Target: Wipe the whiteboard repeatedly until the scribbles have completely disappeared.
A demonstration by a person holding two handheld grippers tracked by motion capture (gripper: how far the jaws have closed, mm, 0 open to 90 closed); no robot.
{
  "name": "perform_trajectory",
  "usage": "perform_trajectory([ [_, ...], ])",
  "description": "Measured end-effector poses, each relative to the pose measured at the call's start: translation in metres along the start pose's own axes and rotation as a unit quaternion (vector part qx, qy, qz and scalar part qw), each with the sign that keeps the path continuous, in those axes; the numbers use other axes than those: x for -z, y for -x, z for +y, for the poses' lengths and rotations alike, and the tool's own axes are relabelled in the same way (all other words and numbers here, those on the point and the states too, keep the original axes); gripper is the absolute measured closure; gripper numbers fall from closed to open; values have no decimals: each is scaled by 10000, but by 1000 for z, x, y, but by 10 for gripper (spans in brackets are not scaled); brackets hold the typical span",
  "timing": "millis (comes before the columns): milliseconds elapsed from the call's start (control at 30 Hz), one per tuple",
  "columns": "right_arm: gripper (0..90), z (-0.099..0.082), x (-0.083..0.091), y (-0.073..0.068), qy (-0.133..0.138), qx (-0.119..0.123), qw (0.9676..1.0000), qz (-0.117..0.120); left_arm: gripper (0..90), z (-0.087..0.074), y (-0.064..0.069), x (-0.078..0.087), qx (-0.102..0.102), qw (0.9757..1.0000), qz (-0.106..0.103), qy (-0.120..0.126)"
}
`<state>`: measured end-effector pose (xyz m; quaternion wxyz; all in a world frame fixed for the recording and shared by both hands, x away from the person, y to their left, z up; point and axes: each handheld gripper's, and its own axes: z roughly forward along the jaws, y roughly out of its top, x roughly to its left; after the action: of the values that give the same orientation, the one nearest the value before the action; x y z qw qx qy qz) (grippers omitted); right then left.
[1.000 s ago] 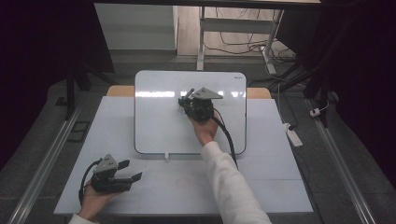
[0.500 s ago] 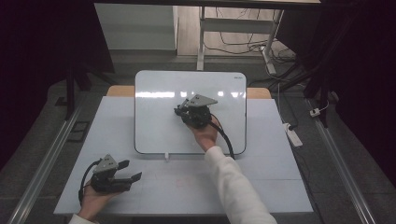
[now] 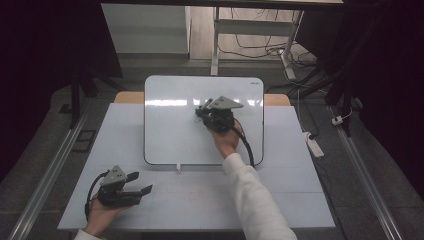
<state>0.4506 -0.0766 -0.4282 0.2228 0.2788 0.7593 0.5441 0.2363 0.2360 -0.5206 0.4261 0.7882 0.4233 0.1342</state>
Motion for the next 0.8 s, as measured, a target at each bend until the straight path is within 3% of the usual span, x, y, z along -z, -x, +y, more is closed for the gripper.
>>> perform_trajectory([
  [67,772,1,1,6,101,-228,9997,-32,270,0,0,-1,-13,10000,-2,-10],
  [100,772,0,0,2,83,-167,9998,-15,270,0,0,-1,-22,10000,-5,-17],
  [200,772,-9,-6,-17,-226,182,9985,465,270,0,-2,0,3,10000,5,-19],
  [233,772,-12,-6,-22,-294,354,9977,506,270,-1,-2,0,8,10000,17,-11],
  [267,772,-12,-5,-22,-320,456,9973,474,270,-1,-2,1,13,10000,24,-8],
  [300,772,-11,-3,-17,-288,397,9979,417,271,-1,-2,1,16,10000,30,-9],
  [400,772,-5,7,3,39,-33,9999,-119,270,-1,-1,1,6,10000,22,-1],
  [467,772,-6,10,4,87,-124,9998,-138,271,0,0,0,-14,10000,11,-11],
  [567,772,-15,5,-12,-197,202,9991,320,271,0,0,-2,-14,10000,6,-40],
  [633,772,-19,4,-18,-282,380,9982,382,271,0,0,-2,-11,10000,13,-34],
  [667,772,-17,5,-15,-268,334,9983,402,271,0,0,-1,-3,10000,12,-23],
  [767,772,-12,14,3,41,-1,9998,-185,271,-1,1,0,3,10000,34,-6],
  [800,772,-12,17,8,123,-161,9995,-241,271,-1,1,0,6,10000,30,-7],
])
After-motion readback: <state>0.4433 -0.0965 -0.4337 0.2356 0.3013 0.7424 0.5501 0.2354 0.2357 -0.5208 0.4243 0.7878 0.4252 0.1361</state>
